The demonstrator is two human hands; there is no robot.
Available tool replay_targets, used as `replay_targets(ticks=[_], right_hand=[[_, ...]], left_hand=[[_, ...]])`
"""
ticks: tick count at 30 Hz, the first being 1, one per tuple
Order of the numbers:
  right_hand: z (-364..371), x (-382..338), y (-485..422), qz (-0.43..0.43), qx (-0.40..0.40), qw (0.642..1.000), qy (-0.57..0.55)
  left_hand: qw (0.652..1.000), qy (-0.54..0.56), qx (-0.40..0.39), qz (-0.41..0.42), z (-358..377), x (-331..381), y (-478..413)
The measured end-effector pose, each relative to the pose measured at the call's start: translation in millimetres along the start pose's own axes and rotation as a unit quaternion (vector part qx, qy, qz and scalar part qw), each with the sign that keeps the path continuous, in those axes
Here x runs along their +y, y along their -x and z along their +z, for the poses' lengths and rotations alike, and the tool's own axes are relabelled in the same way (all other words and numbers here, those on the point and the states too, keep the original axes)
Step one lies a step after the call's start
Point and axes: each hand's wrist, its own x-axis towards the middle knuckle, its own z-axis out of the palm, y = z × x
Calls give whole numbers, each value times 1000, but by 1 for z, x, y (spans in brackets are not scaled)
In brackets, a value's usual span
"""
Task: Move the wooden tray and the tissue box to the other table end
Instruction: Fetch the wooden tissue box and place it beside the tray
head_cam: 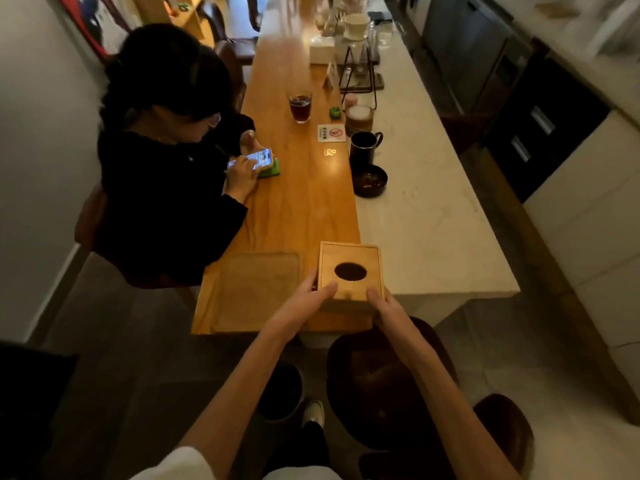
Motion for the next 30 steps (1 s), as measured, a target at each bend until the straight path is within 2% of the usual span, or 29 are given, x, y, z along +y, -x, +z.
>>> replay_targets(ticks=[3,6,12,19,22,24,26,30], right_hand=[[2,-7,-28,18,25,999,27],[1,0,-38,48,33,998,34],[-6,21,-32,72,20,996,45],[-10,35,-32,67,-1,996,60],[-12,31,-25,37,-19,991,129],[-14,32,-20,4,-25,981,193],[-16,38,-16,-37,-11,966,254],[-14,56,-21,-119,42,943,308]], left_hand=[[998,31,-20,-43,-18,9,-20],[997,6,-37,-72,-25,5,-28],[995,-17,-56,-86,-21,-4,-25],[998,-33,-31,-51,-14,-18,-23],[997,-76,-6,2,-9,-31,-22],[980,-184,20,67,-6,-41,-18],[946,-303,31,115,-5,-51,-14],[884,-432,46,175,-9,-81,-8]])
